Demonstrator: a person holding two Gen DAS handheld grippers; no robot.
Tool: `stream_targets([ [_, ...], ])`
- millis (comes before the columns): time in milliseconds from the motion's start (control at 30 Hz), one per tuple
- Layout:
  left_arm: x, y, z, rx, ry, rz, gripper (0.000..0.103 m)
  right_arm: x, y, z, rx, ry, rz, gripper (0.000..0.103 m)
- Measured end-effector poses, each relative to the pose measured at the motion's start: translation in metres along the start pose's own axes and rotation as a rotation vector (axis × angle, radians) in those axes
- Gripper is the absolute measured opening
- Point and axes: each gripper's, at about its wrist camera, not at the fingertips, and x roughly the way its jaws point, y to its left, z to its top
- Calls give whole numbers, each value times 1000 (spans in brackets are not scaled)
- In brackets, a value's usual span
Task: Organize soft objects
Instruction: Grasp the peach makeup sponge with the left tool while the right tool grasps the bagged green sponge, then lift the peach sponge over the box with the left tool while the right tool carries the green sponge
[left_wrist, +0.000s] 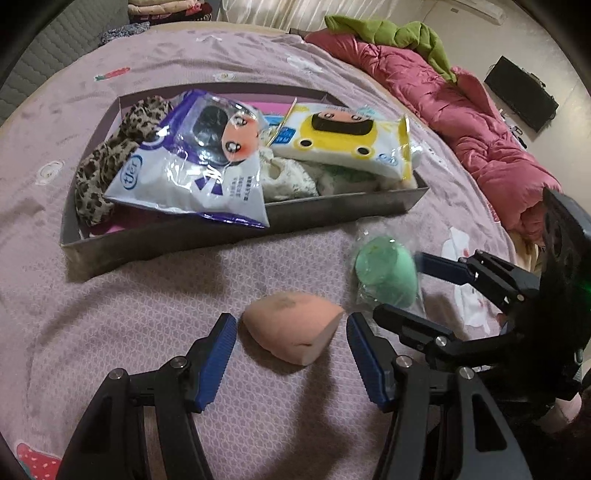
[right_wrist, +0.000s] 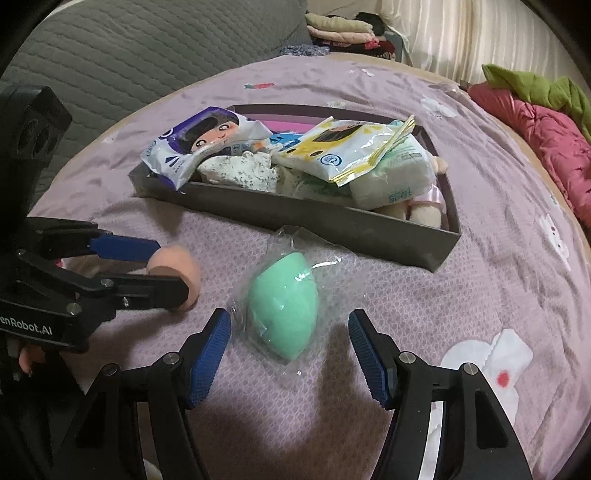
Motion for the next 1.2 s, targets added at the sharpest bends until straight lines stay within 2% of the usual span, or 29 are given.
stream_targets([
  [200, 11, 3, 2, -4, 23, -5, 61, 7, 5, 4, -46, -12, -17, 65],
  [267, 12, 4, 3, -5, 21, -11, 61, 8, 8, 6, -64, -18, -21, 48],
  [333, 13, 4, 4, -5, 18, -11, 56, 9, 10, 8, -83, -16, -24, 43],
  [567, 0, 3, 7, 6, -13, -22, 52, -4, 6, 10, -66, -36, 1, 42],
  [900, -62, 3, 12, 1, -164, -5, 52, -55, 15, 24, -65, -223, 42, 42],
  [1200, -97, 35, 30, -29, -288, 97, 52, -63, 21, 47, -45, -301, 50, 42],
])
